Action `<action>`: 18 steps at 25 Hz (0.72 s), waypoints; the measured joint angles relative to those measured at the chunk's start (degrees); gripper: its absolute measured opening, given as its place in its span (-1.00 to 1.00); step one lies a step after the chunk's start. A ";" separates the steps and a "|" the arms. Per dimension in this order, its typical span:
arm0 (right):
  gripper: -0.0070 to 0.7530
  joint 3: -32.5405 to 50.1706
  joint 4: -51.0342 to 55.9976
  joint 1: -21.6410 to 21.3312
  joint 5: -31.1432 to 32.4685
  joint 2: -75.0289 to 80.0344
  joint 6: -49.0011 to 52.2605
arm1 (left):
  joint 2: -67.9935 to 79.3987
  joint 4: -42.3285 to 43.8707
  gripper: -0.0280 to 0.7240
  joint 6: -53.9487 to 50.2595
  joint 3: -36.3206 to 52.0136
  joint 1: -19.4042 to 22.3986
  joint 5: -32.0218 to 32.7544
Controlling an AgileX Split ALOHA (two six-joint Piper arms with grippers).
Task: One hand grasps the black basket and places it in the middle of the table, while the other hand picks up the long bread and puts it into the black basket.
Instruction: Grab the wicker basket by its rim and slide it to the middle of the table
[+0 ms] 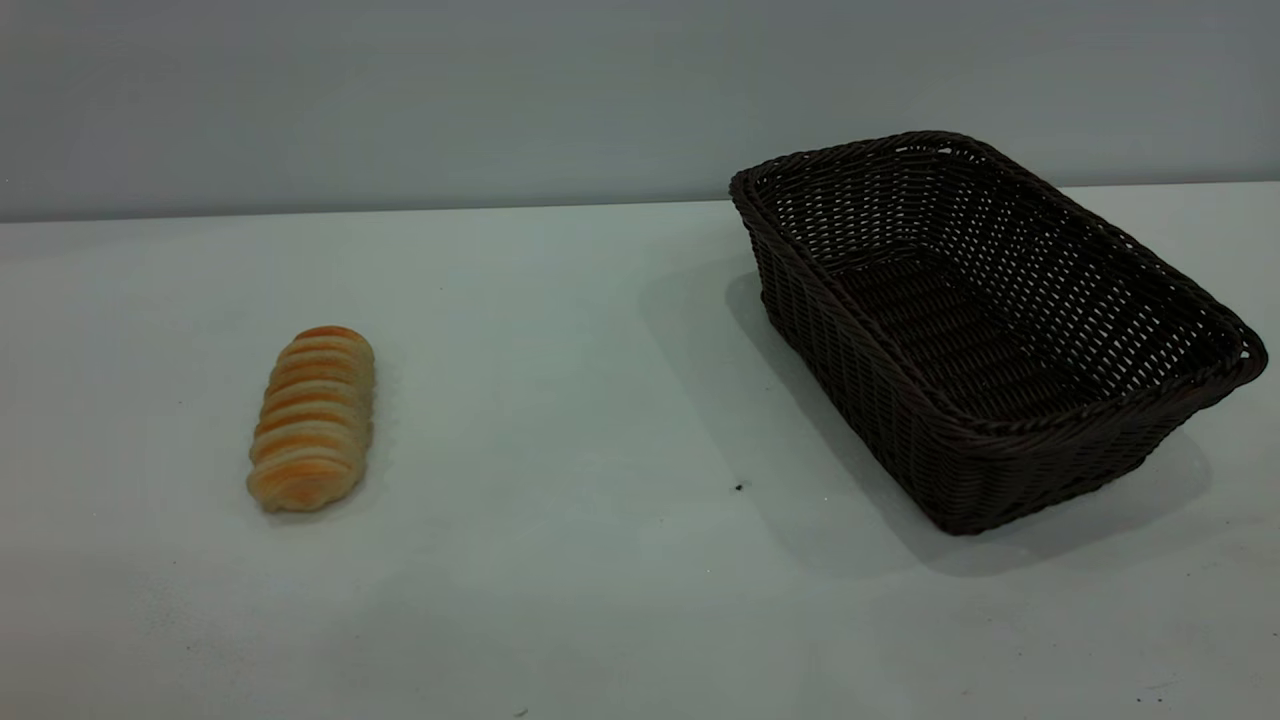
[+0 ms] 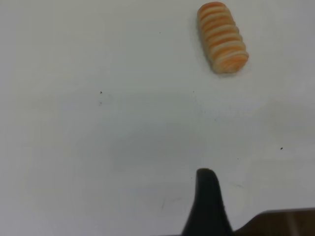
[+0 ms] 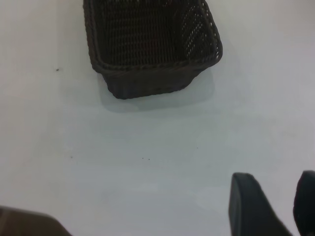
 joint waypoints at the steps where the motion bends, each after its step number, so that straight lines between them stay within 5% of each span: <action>1: -0.35 0.00 0.00 0.00 0.00 0.00 0.00 | 0.00 0.00 0.64 0.00 0.00 0.00 0.00; 18: -0.35 0.00 -1.56 0.00 0.00 0.00 0.28 | 0.00 0.00 0.64 0.00 0.00 0.00 0.00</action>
